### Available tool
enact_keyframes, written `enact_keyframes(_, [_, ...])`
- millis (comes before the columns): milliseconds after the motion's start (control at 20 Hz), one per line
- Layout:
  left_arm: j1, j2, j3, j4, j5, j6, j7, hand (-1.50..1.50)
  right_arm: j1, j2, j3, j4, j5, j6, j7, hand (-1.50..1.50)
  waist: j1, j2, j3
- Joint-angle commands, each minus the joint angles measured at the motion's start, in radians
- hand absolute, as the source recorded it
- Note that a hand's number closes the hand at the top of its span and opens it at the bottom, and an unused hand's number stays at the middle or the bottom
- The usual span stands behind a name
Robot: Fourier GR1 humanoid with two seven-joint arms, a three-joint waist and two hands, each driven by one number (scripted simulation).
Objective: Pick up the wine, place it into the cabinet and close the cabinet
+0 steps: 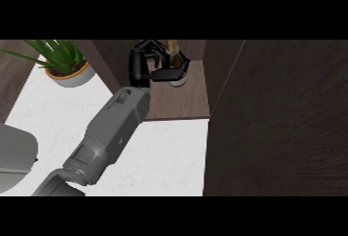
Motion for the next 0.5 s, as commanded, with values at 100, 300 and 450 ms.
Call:
enact_keyframes(100, [-0.012, -0.004, 0.072, 0.079, 0.080, -0.055, -0.039, 1.50, -0.005, -0.018, -0.036, -0.051, -0.090, 0.011, 0.022, -1.50, -0.006, 0.003, 0.000])
enact_keyframes(300, [-0.031, -0.005, 0.107, 0.084, 0.121, -0.092, -0.020, 1.50, 0.005, 0.002, -0.013, -0.081, -0.046, -0.011, 0.029, -1.50, 0.002, -0.001, 0.000])
enact_keyframes(450, [-0.015, -0.005, 0.122, 0.133, 0.126, -0.117, -0.072, 1.50, 0.011, -0.004, -0.010, -0.074, -0.076, 0.007, 0.029, -1.50, -0.007, 0.005, 0.000])
